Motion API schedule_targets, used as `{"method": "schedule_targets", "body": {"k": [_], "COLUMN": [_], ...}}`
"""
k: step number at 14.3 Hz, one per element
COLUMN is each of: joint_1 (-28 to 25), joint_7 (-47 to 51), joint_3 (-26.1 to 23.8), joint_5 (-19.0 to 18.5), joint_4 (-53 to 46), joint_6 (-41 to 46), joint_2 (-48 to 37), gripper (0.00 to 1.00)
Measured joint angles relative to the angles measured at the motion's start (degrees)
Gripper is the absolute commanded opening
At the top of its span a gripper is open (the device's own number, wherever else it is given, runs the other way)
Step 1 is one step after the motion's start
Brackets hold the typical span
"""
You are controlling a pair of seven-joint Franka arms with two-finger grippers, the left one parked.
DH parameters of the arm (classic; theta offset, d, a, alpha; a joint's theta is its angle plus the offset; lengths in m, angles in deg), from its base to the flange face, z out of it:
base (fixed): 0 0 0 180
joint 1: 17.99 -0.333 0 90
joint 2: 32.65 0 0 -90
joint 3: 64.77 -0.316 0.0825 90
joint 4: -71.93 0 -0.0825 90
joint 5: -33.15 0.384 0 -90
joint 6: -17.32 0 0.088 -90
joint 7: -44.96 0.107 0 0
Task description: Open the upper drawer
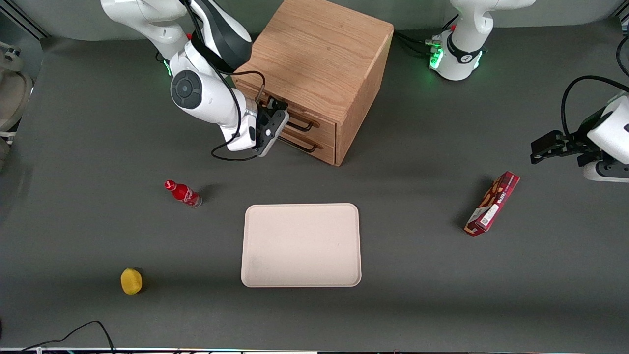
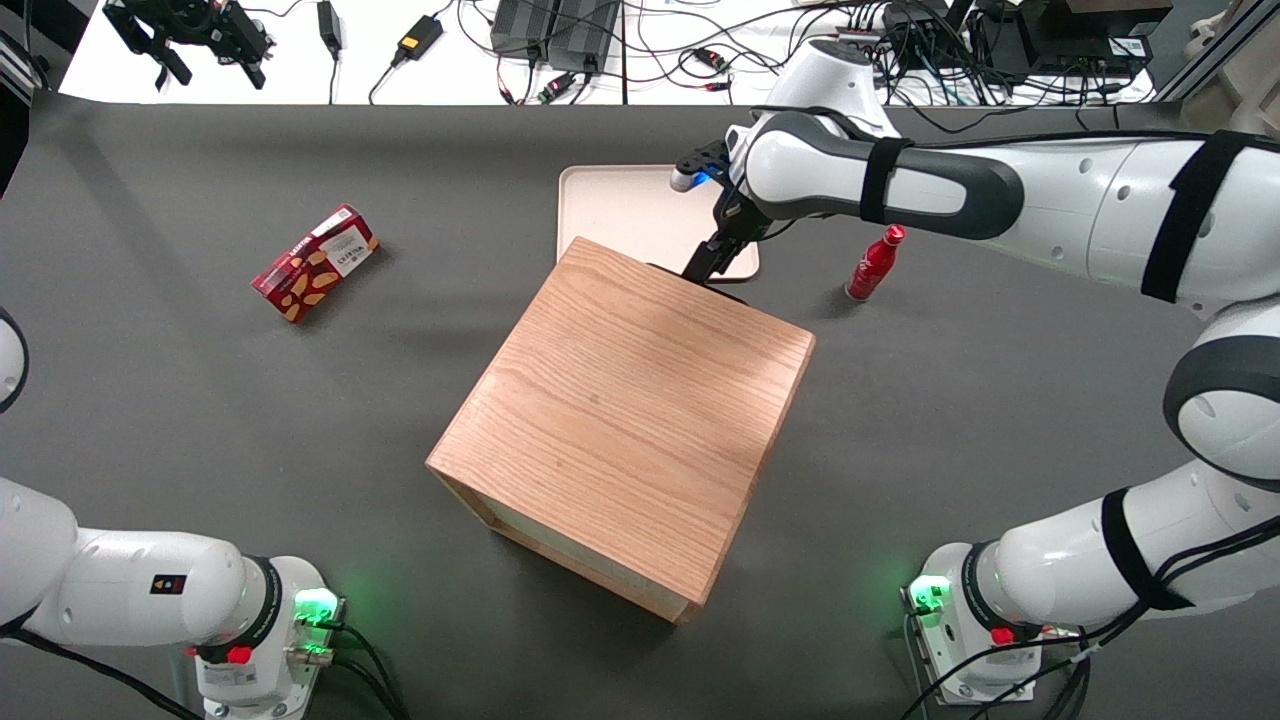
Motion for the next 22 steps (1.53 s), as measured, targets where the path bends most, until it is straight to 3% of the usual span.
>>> {"method": "schedule_targets", "body": {"k": [4, 9, 15, 22], "joint_1": [0.5, 0.9, 1.0, 1.1], "joint_7": [-0.2, -2.6, -3.0, -8.3], "joint_3": [0.4, 3.4, 6.4, 11.8], "joint_5": [-3.6, -4.8, -9.2, -10.9], "joint_4": [-0.1, -2.7, -9.9, -21.0], "joint_6": [-0.3, -0.4, 0.4, 7.1], "joint_2": [0.0, 1.5, 7.5, 13.7], "gripper": [1.0, 1.0, 1.0, 1.0]}}
